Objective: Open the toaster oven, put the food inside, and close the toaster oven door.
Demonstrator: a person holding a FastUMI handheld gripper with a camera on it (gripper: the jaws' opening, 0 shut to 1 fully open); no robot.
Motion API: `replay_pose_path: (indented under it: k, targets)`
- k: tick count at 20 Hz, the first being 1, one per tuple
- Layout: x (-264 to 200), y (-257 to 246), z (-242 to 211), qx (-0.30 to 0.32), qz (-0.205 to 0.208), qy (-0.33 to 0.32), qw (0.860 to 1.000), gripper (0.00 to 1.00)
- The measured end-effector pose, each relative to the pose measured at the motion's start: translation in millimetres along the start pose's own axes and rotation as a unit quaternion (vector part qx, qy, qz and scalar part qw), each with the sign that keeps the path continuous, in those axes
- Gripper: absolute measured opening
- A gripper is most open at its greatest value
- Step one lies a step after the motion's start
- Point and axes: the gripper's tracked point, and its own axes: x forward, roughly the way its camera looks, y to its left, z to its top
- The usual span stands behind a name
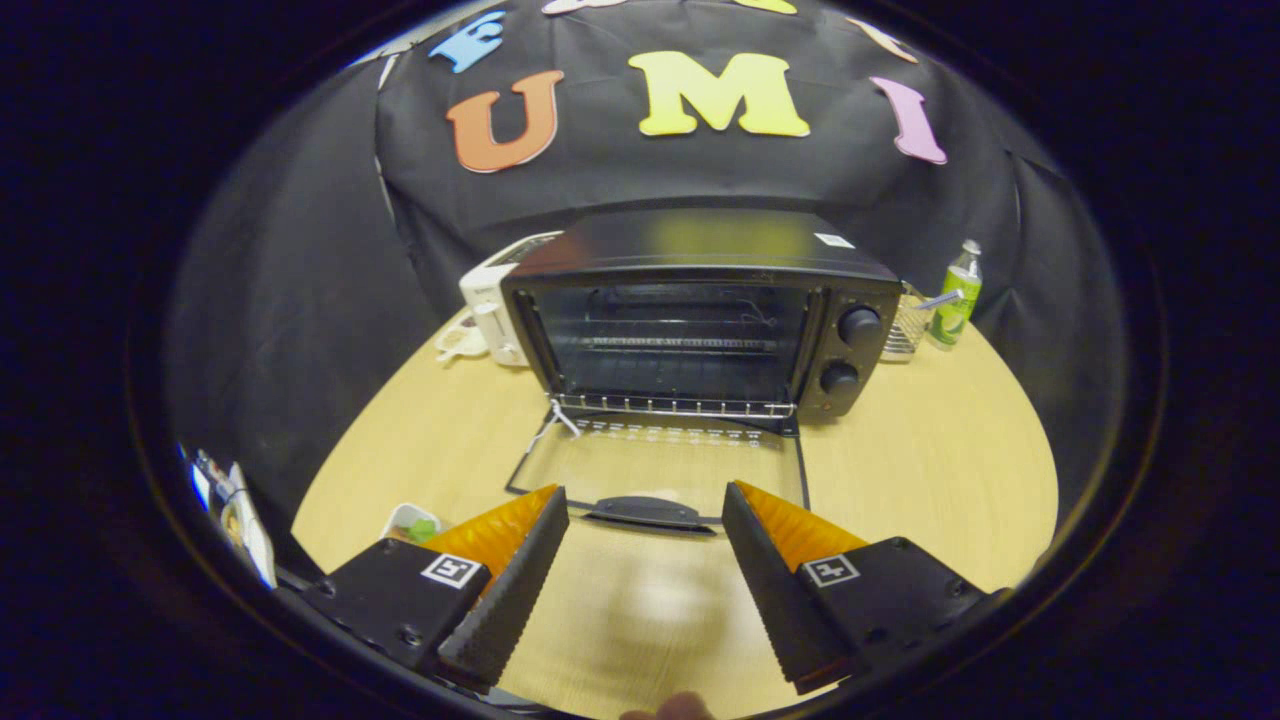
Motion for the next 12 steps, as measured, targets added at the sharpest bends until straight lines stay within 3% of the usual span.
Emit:
replay_pose_path:
  k: [5, 7, 12]
  targets:
    - [-48.2, 32.7, 3.2, 0.058, 0.137, 0.076, 0.986, 1.00]
    - [-62.4, 58.9, -2.2, 0.096, 0.195, 0.120, 0.969, 1.00]
    - [-50.1, 104.6, -37.0, 0.163, 0.228, 0.215, 0.935, 1.00]
